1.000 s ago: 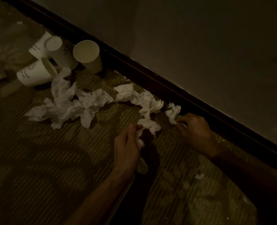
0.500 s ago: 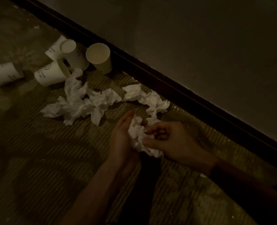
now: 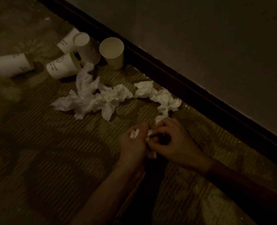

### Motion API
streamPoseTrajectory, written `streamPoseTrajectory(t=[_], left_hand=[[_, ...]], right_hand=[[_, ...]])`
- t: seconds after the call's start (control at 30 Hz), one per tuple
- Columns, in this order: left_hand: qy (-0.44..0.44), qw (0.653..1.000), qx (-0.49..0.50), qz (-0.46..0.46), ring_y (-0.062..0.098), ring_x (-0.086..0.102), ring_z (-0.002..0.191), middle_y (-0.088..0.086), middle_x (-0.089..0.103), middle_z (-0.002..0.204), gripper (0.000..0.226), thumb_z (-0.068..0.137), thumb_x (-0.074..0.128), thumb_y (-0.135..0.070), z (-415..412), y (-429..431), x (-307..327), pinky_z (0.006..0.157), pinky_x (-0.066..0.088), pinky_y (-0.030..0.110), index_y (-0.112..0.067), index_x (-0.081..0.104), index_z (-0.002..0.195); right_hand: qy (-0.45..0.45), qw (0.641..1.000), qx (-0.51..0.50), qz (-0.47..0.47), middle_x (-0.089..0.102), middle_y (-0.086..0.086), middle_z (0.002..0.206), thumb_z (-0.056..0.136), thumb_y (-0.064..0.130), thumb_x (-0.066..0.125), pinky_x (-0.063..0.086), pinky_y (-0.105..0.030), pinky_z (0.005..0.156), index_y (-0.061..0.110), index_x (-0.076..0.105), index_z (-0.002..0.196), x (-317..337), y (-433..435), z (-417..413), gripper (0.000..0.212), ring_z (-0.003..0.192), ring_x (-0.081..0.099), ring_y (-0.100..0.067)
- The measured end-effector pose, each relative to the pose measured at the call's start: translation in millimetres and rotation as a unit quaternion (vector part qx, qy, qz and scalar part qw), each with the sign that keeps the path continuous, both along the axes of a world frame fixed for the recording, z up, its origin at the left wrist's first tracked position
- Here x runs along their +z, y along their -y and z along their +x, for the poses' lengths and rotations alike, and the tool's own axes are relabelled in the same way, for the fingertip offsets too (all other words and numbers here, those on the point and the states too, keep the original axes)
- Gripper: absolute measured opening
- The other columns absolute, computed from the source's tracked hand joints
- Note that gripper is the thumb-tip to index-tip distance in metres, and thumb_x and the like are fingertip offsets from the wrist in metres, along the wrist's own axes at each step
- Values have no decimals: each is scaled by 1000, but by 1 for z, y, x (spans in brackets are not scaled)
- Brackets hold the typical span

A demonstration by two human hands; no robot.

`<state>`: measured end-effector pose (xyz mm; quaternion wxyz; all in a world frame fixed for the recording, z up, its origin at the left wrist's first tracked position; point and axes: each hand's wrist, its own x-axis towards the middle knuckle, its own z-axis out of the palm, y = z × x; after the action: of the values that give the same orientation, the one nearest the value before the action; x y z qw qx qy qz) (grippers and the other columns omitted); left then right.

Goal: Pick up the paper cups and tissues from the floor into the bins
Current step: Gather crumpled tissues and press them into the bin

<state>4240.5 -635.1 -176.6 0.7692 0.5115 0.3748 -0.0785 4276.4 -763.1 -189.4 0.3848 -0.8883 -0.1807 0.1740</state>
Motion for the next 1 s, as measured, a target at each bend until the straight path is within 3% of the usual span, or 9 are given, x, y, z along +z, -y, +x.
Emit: streamPoseTrajectory(t=[0.1, 0.27, 0.4, 0.57, 0.67, 0.8, 0.9, 0.93, 1.0], left_hand=[[-14, 998, -17, 61, 7, 58, 46, -1, 63, 55, 23, 98, 58, -23, 5, -9, -9, 41, 46, 20, -8, 64, 82], [-17, 992, -26, 124, 3, 51, 40, -5, 57, 48, 25, 98, 58, -25, 10, -18, -17, 37, 40, 16, -9, 65, 80], [-29, 993, -10, 112, 4, 51, 41, 0, 56, 53, 40, 99, 53, -36, 13, -20, -20, 38, 39, 16, -1, 67, 87], [-10, 996, -9, 87, 12, 66, 64, 3, 71, 72, 42, 102, 43, -41, 15, -21, -20, 56, 50, 23, -10, 67, 85], [31, 997, -42, 56, 14, 72, 79, -2, 75, 82, 45, 99, 41, -51, 12, -20, -18, 67, 57, 30, -17, 68, 89], [64, 994, -45, 82, 9, 70, 65, -3, 73, 73, 43, 98, 45, -49, 14, -30, -17, 50, 52, 21, -20, 70, 77], [56, 992, -22, 108, 12, 68, 58, 2, 72, 67, 39, 99, 52, -36, 20, -39, -22, 47, 49, 21, -14, 71, 73], [51, 993, -8, 109, 12, 67, 57, 2, 71, 65, 36, 99, 55, -32, 22, -41, -25, 47, 49, 22, -15, 71, 71], [35, 994, 21, 98, 13, 63, 53, 1, 68, 61, 30, 97, 59, -27, 24, -47, -30, 43, 47, 24, -15, 70, 72]], right_hand=[[-22, 999, -36, 1, 50, 16, 105, 75, 65, 56, 41, -12, 84, 36, 69, 93, -10, 9, 8, 37, 107, 41, 1], [23, 992, -4, -121, 44, 6, 130, 88, 46, 59, 35, -29, 99, 30, 65, 120, -32, 28, 19, 37, 114, 25, -3], [30, 994, -9, -101, 52, 7, 116, 89, 42, 62, 40, -23, 88, 17, 71, 111, -32, 20, 23, 34, 109, 44, -6], [-132, 989, -32, 56, 67, 8, 87, 80, 64, 55, 56, -34, 75, 29, 75, 81, -7, -10, 12, 40, 82, 65, -5], [-276, 951, -51, 134, 74, 7, 92, 71, 75, 54, 58, -38, 77, 26, 75, 89, 5, -29, 12, 56, 88, 71, -9], [-372, 919, -10, 133, 74, 13, 102, 68, 80, 51, 51, -33, 89, 39, 75, 97, 18, -42, 26, 55, 98, 68, -4], [-337, 935, 2, 112, 75, 14, 89, 85, 61, 52, 53, -17, 66, 31, 78, 89, 32, -43, 41, 39, 81, 69, 2], [-283, 954, -12, 94, 74, 12, 84, 91, 52, 52, 52, -18, 60, 27, 78, 87, 35, -43, 49, 36, 76, 69, 1], [-123, 991, -35, 27, 70, 3, 97, 96, 41, 51, 54, -33, 72, 20, 75, 91, 33, -42, 69, 32, 89, 64, -8]])
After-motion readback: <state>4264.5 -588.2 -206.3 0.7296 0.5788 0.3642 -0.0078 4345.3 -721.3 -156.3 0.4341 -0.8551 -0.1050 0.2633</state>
